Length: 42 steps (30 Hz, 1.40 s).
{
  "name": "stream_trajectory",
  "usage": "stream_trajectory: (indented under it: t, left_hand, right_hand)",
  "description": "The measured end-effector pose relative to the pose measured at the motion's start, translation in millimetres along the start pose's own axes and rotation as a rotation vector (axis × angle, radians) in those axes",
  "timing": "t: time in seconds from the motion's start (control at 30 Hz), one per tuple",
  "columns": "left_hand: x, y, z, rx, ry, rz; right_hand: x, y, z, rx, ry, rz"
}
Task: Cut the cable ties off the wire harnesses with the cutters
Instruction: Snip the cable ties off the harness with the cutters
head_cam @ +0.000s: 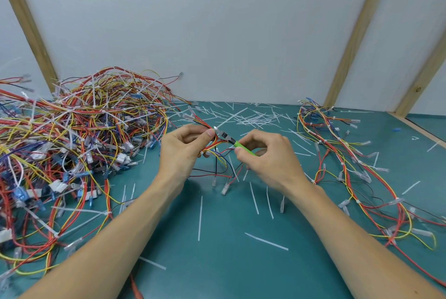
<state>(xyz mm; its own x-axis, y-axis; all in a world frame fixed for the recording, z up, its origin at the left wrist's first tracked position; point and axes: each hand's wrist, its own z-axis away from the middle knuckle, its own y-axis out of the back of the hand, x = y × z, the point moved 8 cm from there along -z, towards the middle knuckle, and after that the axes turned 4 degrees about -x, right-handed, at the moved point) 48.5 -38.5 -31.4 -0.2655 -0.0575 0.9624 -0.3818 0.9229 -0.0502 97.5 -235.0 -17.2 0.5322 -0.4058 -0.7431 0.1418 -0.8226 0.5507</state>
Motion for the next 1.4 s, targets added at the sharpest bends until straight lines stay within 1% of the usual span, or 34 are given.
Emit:
stream_trajectory:
  t: [0.2, 0.33, 0.53, 1.13, 1.3, 1.4]
  left_hand:
    - [-1.1, -0.3, 0.6, 0.022, 0.014, 0.028]
    - [-2.7, -0.4, 0.0, 0.008, 0.017, 0.030]
    - [-3.5, -4.0, -1.1, -0.036, 0.008, 0.033]
    - [-3.5, -2.8, -0.7, -0.033, 0.007, 0.035]
    - [1.3, -6.2, -1.0, -0.072, -0.026, 0.070]
    - [0.1, -7.6, -0.6, -0.075, -0.017, 0.058]
  right_hand:
    - [0.9, -2.1, -0.9, 0.025, -0.015, 0.044]
    - [2.5, -2.7, -1.2, 0.027, -0.018, 0.064]
    - [3.1, -1.4, -2.9, 0.011, -0.023, 0.045]
    - [0.4, -1.7, -1.7, -0.017, -0.024, 0.052]
    - [-2.8, 1.7, -1.8, 0.029, -0.029, 0.056]
    - [-1.7, 2.6, -1.6, 0.034, -0.030, 0.054]
